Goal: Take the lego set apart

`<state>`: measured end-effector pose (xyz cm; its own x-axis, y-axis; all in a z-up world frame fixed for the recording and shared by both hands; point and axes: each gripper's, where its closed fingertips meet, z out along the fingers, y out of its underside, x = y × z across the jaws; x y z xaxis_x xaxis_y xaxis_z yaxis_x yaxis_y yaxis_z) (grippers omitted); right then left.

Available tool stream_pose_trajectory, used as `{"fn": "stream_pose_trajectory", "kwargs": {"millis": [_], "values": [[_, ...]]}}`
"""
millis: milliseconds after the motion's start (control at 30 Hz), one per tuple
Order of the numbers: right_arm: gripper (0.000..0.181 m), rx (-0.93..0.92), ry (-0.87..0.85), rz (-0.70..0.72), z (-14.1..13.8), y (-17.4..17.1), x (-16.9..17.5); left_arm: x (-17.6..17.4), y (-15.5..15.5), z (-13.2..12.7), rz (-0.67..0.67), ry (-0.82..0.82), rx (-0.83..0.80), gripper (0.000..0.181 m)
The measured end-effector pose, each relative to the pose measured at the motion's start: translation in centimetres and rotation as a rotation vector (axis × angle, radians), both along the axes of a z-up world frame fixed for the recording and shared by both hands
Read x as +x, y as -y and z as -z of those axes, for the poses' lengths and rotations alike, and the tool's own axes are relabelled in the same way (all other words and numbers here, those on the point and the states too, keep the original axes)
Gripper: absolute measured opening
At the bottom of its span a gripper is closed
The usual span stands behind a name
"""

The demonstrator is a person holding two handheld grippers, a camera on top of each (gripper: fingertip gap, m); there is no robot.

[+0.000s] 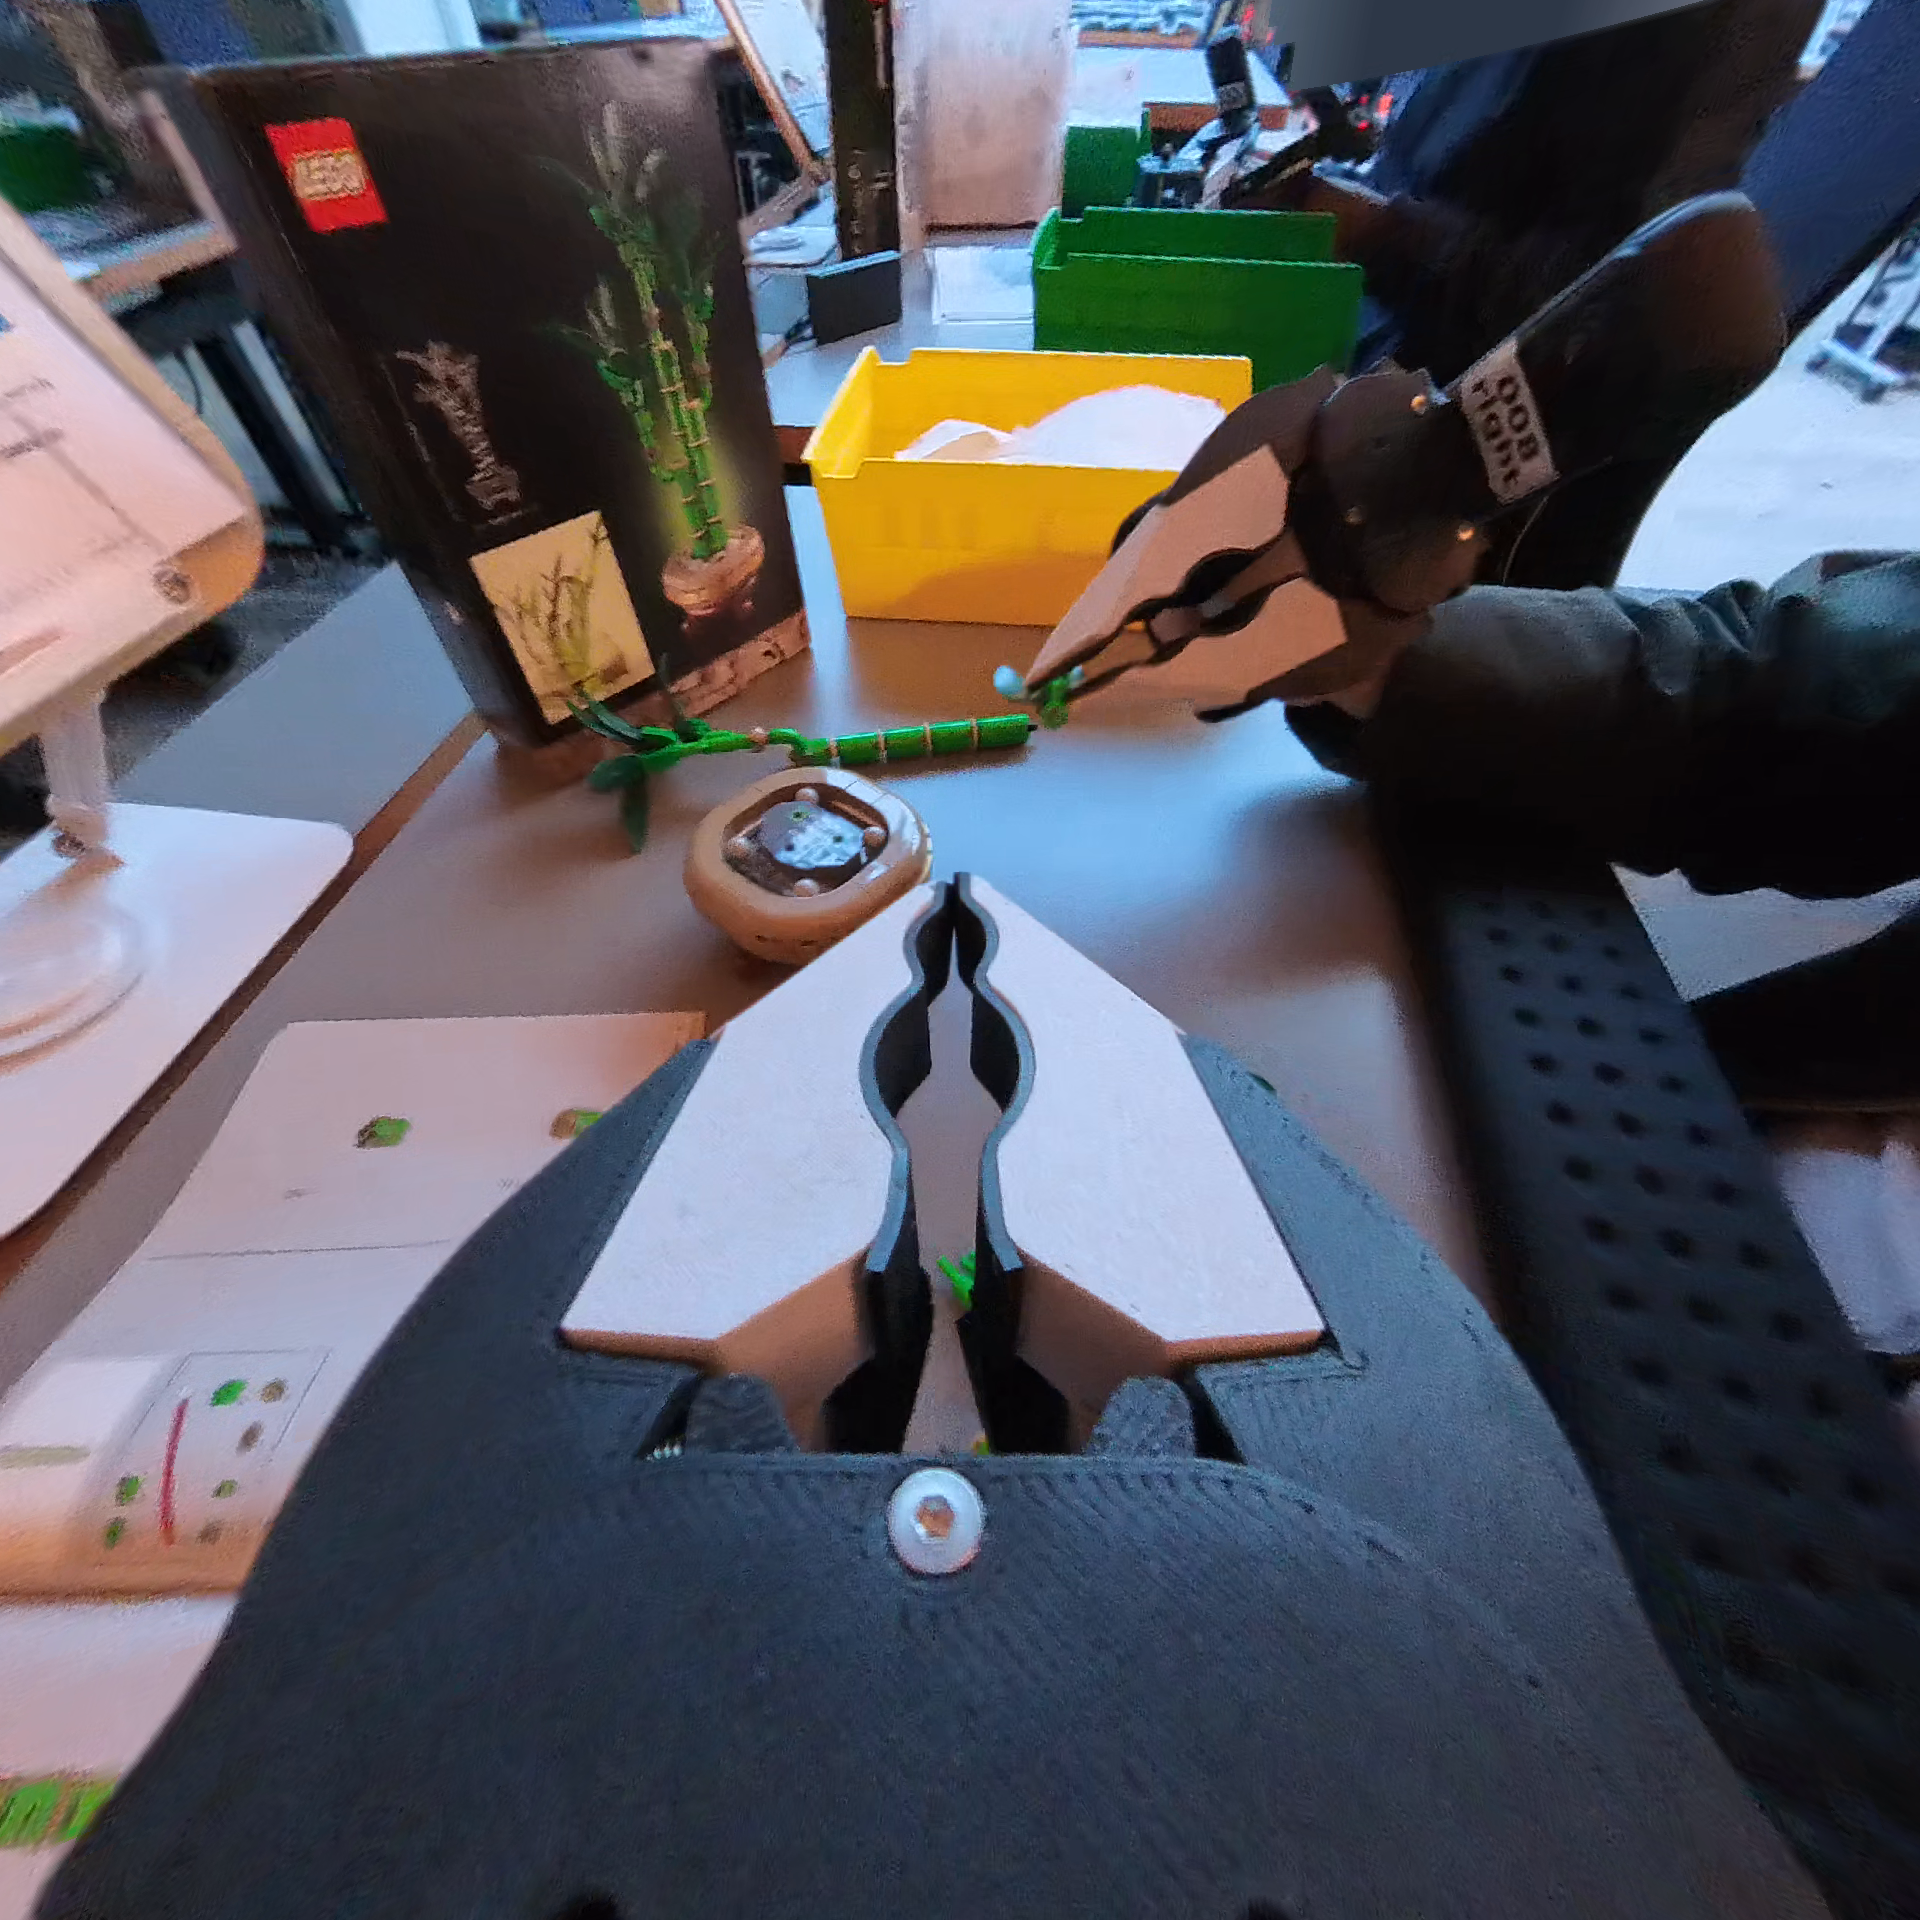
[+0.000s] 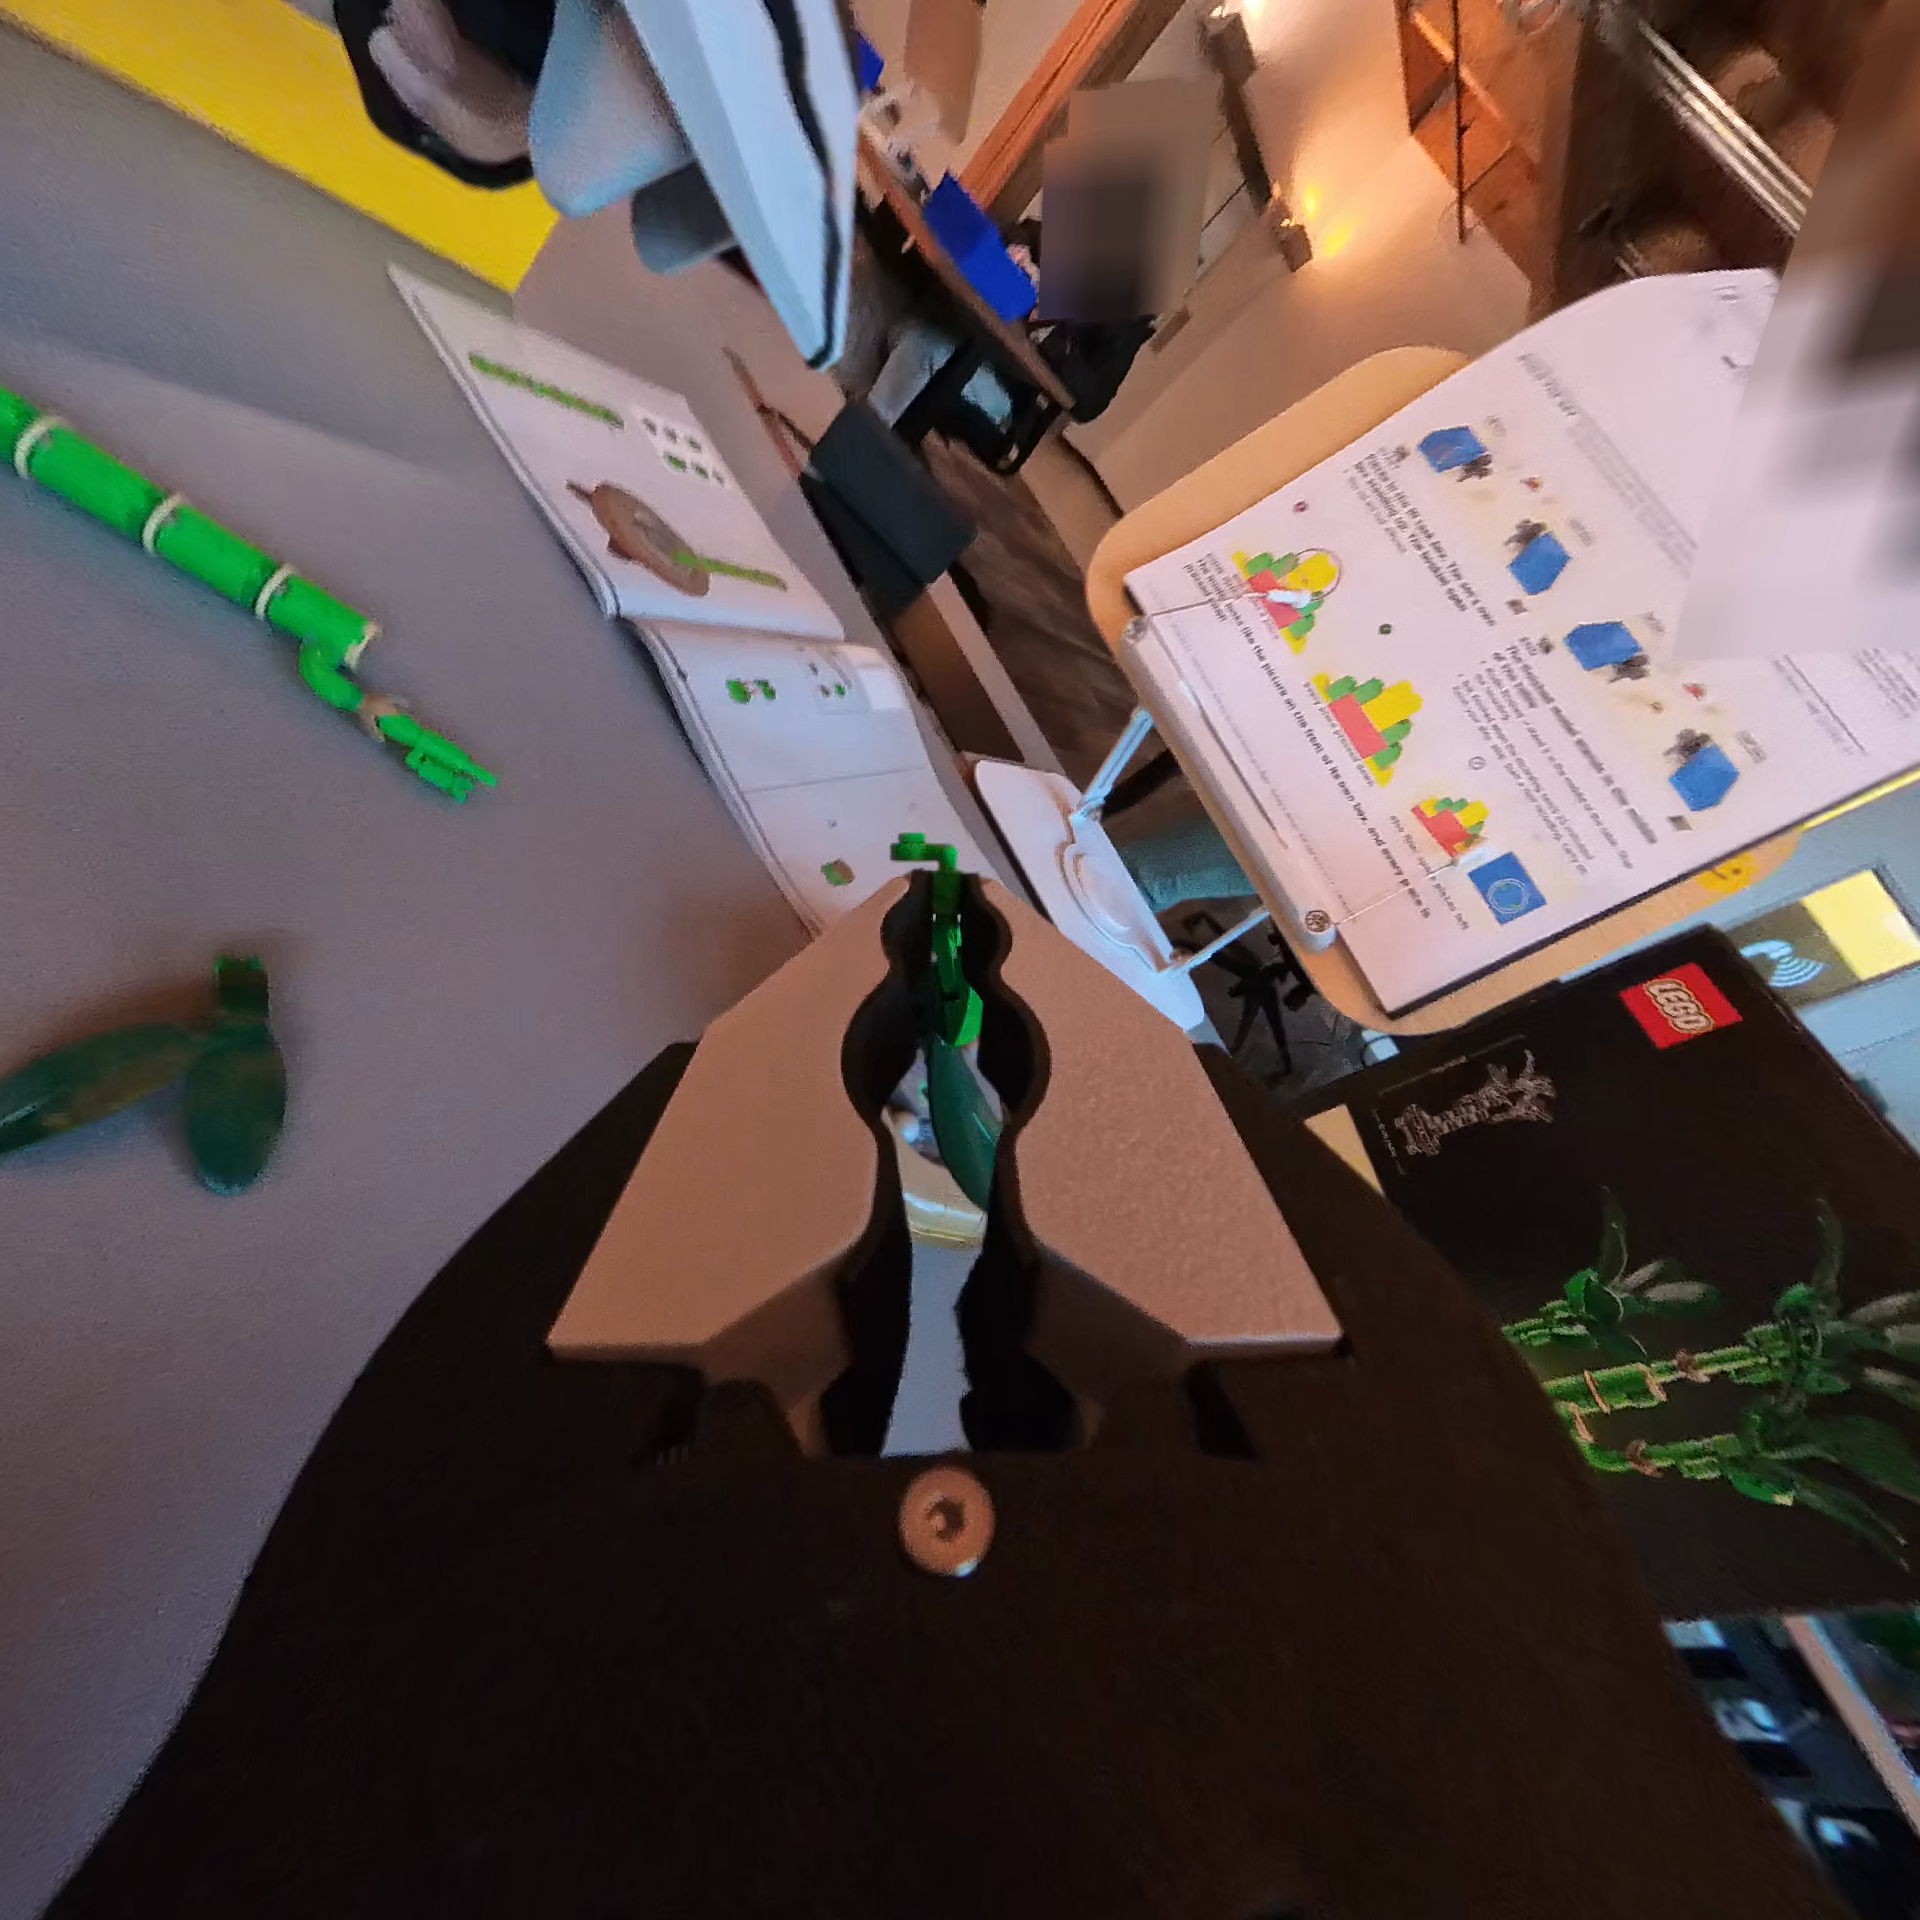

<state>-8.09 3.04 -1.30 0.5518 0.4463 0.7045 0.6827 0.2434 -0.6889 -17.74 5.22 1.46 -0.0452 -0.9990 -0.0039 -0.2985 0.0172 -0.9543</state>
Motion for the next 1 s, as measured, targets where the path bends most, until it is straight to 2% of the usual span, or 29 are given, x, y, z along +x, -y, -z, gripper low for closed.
{"fn": "stream_pose_trajectory", "kwargs": {"millis": [100, 167, 233, 567, 667, 1000], "values": [[0.005, -0.004, 0.027, -0.03, 1.0, 0.0, -0.9, 2.2, 1.5, 2.0, 0.013, -0.037, 0.013, 0.001], [0.004, -0.01, -0.001, -0.053, 1.0, 0.2, -1.6, 3.5, 2.7, 2.8, 0.038, -0.048, -0.029, 0.019], [0.004, -0.003, -0.016, -0.079, 0.8, 0.5, -2.3, 4.5, 3.7, 3.0, 0.06, -0.047, -0.074, 0.021], [0.004, -0.009, -0.006, -0.152, 1.4, 1.2, -4.9, 5.6, 4.6, 4.0, 0.056, -0.079, -0.058, 0.01], [0.004, -0.012, 0.015, -0.144, 1.8, 1.1, -5.0, 5.5, 4.4, 4.5, 0.052, -0.107, -0.049, 0.004], [0.005, 0.006, 0.04, -0.121, 2.1, 0.5, -4.7, 5.4, 4.2, 4.3, 0.057, -0.084, -0.115, 0.003]]}}
